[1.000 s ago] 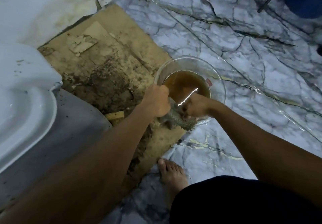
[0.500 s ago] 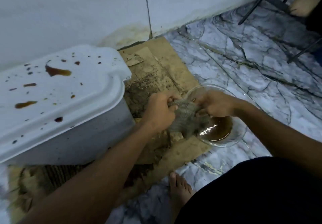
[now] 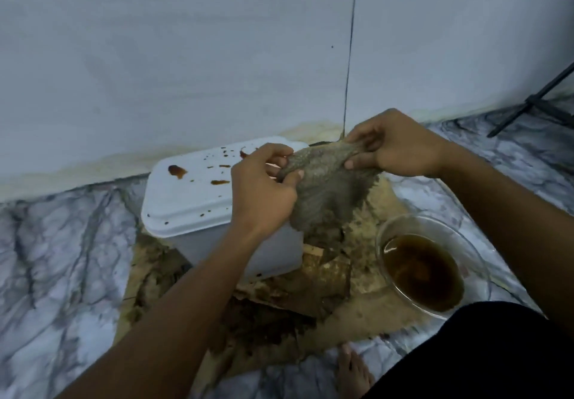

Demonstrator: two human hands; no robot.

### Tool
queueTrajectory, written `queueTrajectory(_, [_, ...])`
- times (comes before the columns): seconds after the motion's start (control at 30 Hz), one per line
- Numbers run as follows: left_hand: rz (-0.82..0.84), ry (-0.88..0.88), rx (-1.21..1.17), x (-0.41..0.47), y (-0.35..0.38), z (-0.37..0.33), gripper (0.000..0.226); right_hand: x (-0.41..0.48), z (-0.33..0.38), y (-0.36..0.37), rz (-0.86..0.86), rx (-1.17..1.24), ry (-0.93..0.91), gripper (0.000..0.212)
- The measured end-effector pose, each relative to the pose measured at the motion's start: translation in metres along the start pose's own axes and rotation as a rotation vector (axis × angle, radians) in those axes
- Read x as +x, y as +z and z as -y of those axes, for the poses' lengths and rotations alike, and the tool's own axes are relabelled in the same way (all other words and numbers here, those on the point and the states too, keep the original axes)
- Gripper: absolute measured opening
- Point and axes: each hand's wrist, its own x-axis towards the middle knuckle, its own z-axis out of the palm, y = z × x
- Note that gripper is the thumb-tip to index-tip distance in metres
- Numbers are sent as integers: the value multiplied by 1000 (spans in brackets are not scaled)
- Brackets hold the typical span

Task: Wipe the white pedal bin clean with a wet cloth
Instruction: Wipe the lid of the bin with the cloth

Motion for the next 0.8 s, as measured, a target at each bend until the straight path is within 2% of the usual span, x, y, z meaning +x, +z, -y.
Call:
queueTrajectory(0.23, [-191,-58,17,15,-76,2,27,48,57,20,42,117,-53,27])
queueTrajectory(0.37, [-286,-64,72,37,-95,13,26,91,74,44,-40,75,-105,28])
queueTrajectory(0.47, [-292,-73,198,58,-98,31,28,115,70,62,-109,58,-134,27])
queueTrajectory(0.57, [-179,-148,447,64,-97,50,45,114,47,73,-90,-56,-120,41])
queueTrajectory(0.7, [28,-70,583,50,-76,48,56,84,16,75,54,-204,-79,95])
queueTrajectory(0.8, [316,-50,713,49,-51,51,65,79,1,77,125,-352,-117,122])
